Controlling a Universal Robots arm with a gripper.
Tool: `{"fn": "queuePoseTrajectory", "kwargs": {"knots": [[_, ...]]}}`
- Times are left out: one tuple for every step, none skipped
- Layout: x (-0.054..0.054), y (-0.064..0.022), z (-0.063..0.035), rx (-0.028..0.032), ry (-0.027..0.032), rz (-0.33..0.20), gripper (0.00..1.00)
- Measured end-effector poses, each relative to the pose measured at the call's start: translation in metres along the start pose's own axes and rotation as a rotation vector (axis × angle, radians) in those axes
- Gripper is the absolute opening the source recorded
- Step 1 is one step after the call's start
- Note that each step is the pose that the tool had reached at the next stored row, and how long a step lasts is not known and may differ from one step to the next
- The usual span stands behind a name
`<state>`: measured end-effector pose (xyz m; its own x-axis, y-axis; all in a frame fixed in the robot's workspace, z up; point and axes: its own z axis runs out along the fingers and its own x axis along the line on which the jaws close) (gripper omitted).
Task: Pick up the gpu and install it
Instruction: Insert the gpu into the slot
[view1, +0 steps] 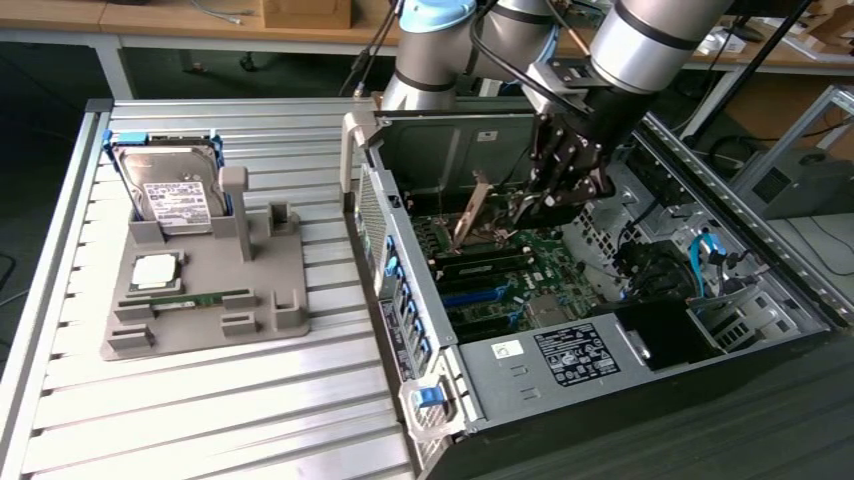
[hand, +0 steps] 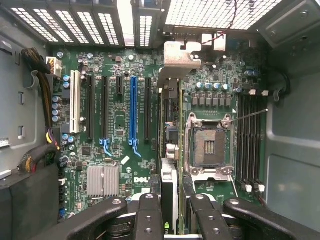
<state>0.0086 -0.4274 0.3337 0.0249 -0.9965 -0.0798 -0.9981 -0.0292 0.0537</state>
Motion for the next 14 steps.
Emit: {"fn": "queuePoseTrajectory", "kwargs": {"knots": [[0.0001,0.0003,0.0001,0.0,0.0001,0.0,0.27],[0.0001,0.0005,0.0002,0.0,0.0001,0.0,0.27],[0.0002,0.0009,0.0004,0.0,0.0001,0.0,0.27],[0.0003,0.0013,0.0005,0.0,0.0,0.0,0.27],[0.0005,0.0017,0.0007,0.0,-0.0001,0.0,0.27],[0.0006,0.0021,0.0008,0.0,-0.0001,0.0,0.27],[0.0007,0.0024,0.001,0.0001,-0.0001,0.0,0.27],[0.0009,0.0028,0.0011,0.0,-0.0001,0.0,0.27],[0.001,0.0031,0.0012,0.0001,-0.0001,0.0,0.27],[0.0012,0.0034,0.0013,0.0001,0.0,0.0,0.27],[0.0013,0.0037,0.0014,0.0,-0.0001,0.0,0.27],[0.0014,0.0039,0.0015,0.0,0.0,0.0,0.27],[0.0016,0.0042,0.0016,0.0,0.0,0.0,0.27],[0.0017,0.0045,0.0017,0.0,0.0,0.0,0.27]]}}
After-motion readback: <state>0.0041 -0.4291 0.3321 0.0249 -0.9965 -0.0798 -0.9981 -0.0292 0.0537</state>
